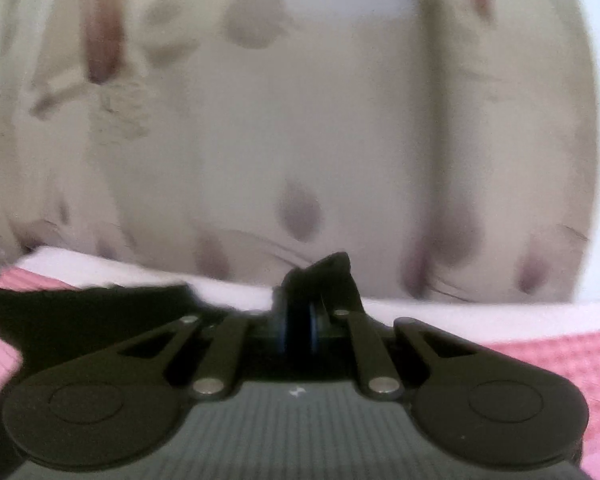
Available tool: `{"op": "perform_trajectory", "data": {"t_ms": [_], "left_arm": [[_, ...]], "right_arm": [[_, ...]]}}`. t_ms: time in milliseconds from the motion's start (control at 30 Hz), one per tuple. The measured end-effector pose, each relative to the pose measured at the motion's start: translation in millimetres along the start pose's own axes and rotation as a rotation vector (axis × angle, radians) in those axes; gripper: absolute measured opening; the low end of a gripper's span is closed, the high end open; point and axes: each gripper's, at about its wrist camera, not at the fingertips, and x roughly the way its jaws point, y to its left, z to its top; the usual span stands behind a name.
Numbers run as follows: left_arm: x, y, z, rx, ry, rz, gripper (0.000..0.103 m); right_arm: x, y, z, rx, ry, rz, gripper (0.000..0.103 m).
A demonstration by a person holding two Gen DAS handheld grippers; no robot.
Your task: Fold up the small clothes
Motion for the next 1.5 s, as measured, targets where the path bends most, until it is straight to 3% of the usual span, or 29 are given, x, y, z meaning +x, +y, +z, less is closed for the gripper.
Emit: {"op": "perform_trajectory", "data": {"t_ms": [200,400,567,833,933,967,1000,1067,1100,1233,1400,1500], "left_arm": [[-1,1,1,-0.007,-0.002,-0.005,0.103],[-2,2,1,-0.012,-0.004,-0.009,0.103],[-2,2,1,-0.015,-0.005,-0.011,0.103],[-2,2,1,-0.014,-0.004,-0.009,0.103],[-3,2,2,-0.013,-0.004,-0.009,0.103],[-3,2,2,-0.013,-0.004,-0.009,0.103],[-3,2,1,-0.013,-0.004,-0.009,0.103],[-3,2,1,-0.015,-0.005,-0.010,0.103],[-3,2,1,-0.017,-0.005,-0.012,0.103],[-4,6,2,-0.038,-0.010,-0.027,0.103],[-17,25,14,-0.161,-0.066,-0.036,0.101],[-31,37,34,-0.133,-0.117,0.015,0.100]], "right_arm": [[39,76,-8,-0.017,0.010,0.122,0.011],[66,123,-38,-0.061,0.071,0.167,0.011],[77,133,-55,-0.073,0.101,0.155,0.011],[82,150,-53,-0.074,0.070,0.174,0.012],[96,161,-57,-0.097,0.123,0.217,0.014],[101,165,-59,-0.111,0.151,0.214,0.017],[102,167,-59,-0.120,0.172,0.237,0.028],[95,165,-57,-0.102,0.163,0.296,0.064],[85,160,-55,-0.076,0.137,0.316,0.087],[22,128,-52,0.033,-0.043,0.343,0.090],[-43,90,-72,0.023,-0.024,0.249,0.090],[-72,74,-92,-0.022,0.001,0.168,0.090]]}}
